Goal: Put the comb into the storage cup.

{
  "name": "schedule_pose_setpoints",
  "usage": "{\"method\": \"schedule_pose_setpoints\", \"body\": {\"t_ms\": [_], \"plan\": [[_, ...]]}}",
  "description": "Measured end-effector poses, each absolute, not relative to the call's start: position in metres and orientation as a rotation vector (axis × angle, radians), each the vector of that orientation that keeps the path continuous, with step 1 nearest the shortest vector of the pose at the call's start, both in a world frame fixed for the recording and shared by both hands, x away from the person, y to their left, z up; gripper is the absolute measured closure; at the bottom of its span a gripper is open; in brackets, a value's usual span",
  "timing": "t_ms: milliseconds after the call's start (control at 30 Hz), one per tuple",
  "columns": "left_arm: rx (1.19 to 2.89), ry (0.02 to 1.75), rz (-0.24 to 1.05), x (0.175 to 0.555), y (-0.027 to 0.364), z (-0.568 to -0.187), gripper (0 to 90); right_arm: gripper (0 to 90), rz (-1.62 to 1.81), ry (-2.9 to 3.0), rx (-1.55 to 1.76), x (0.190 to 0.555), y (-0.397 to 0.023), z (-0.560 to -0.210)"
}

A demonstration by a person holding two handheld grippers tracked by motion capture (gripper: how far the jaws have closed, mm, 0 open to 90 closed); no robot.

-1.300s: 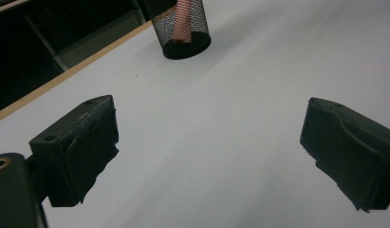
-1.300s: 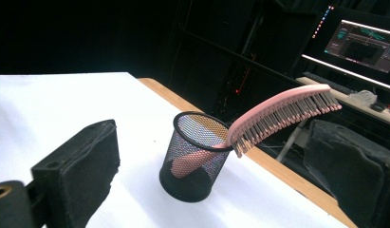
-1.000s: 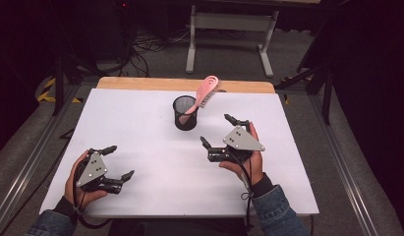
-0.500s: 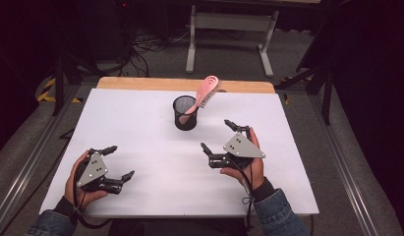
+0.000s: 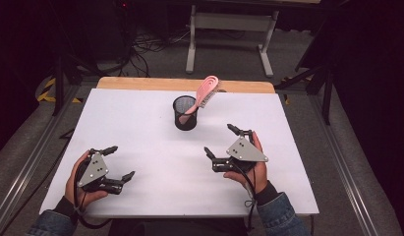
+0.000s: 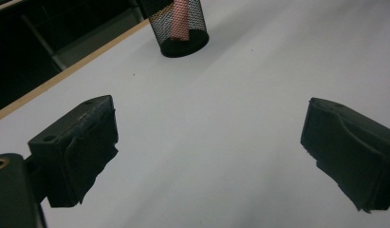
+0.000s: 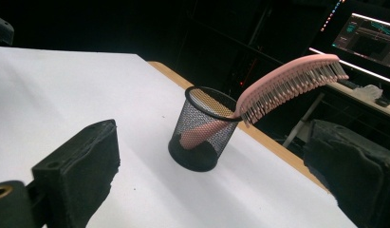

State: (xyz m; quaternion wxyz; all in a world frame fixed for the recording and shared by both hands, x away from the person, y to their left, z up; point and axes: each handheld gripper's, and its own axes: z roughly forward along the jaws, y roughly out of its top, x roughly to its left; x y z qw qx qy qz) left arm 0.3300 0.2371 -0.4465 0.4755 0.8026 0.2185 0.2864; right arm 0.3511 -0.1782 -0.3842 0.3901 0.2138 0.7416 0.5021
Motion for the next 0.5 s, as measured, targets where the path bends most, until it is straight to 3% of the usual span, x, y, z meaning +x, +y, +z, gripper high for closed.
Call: {"method": "schedule_pose_setpoints", "body": {"t_ms": [500], "plan": [[1.964,0.53,0.703,0.33,0.237,-0.447,5.9,5.2,1.241,1.885,0.538,0.346,-0.192,-0.393]]}}
